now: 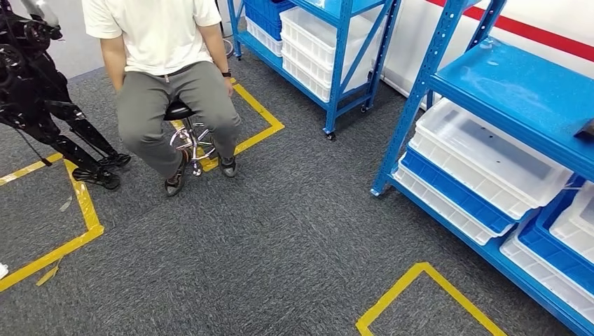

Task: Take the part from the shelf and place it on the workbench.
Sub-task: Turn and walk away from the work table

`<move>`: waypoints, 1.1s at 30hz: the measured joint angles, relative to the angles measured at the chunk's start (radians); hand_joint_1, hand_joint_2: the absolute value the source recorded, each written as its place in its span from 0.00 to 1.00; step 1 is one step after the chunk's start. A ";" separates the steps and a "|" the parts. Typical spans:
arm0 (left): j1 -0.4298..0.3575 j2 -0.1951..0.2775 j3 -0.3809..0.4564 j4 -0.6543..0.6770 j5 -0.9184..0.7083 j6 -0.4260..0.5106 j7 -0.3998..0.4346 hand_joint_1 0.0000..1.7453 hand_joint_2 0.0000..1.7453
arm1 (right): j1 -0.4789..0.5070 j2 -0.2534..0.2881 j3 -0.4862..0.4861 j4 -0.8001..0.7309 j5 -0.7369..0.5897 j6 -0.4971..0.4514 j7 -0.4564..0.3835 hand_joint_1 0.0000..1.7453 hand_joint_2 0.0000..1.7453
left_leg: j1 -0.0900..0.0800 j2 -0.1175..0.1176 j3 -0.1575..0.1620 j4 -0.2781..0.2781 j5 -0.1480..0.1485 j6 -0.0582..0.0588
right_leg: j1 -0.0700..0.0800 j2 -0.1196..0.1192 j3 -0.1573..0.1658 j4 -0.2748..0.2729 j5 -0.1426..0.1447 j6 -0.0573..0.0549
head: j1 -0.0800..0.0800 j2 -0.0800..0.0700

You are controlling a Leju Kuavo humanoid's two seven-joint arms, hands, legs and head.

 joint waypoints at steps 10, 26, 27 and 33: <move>0.005 -0.002 -0.007 0.000 -0.005 0.000 0.006 0.00 0.00 | -0.006 -0.004 0.000 0.000 0.003 0.001 0.001 0.00 0.00 | -0.006 0.139 0.000 0.007 -0.009 -0.026 | -0.023 -0.166 0.056 -0.024 -0.021 0.037 | 0.015 0.000; 0.007 0.002 -0.007 -0.001 -0.007 0.000 0.010 0.00 0.00 | -0.005 0.005 0.000 0.000 0.004 0.002 0.002 0.00 0.00 | -0.004 -0.066 -0.022 0.046 -0.019 -0.005 | -0.004 0.033 0.051 -0.040 -0.001 -0.011 | 0.005 0.000; 0.006 0.001 -0.007 -0.001 -0.008 0.000 0.012 0.00 0.00 | -0.005 0.006 0.000 0.000 0.005 0.002 0.003 0.00 0.00 | -0.007 -0.058 -0.019 0.037 -0.018 -0.004 | -0.001 0.045 0.047 -0.040 0.002 -0.007 | 0.005 0.000; 0.004 -0.006 -0.007 -0.002 -0.008 0.000 0.014 0.00 0.00 | -0.002 0.004 0.000 0.000 0.005 0.002 0.007 0.00 0.00 | -0.004 0.027 -0.020 0.013 0.001 0.007 | 0.002 -0.067 -0.070 0.162 -0.095 -0.006 | 0.012 0.000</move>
